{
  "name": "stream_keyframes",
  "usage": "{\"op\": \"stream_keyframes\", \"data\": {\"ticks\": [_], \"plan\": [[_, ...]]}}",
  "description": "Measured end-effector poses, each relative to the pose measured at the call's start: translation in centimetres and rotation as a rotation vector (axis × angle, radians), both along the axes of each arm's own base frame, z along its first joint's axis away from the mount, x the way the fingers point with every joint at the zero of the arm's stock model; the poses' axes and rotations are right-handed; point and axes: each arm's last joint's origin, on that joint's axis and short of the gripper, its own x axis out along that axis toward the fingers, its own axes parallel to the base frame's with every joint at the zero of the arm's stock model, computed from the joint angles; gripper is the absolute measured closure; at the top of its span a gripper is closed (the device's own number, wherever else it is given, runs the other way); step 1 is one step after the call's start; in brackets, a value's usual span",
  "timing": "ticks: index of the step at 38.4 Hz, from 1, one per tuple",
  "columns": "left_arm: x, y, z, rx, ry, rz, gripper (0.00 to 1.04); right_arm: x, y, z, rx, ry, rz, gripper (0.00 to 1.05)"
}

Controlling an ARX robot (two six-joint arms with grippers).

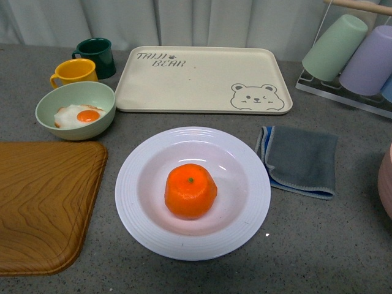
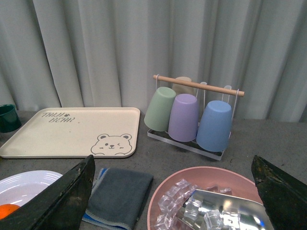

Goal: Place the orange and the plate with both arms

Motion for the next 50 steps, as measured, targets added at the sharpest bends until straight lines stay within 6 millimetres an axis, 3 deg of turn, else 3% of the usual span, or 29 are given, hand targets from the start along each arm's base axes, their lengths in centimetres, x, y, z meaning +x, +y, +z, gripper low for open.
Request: {"op": "stream_keyframes", "data": {"ticks": [11,50], "plan": [[-2.0,1.6,1.4,0.0,-0.004,0.01,1.01,0.0,0.0,0.0,0.0,0.0,0.0,0.09],[-5.4,1.6,2.0,0.0,-0.025,0.003,1.01,0.0,0.0,0.0,0.0,0.0,0.0,0.09]]}}
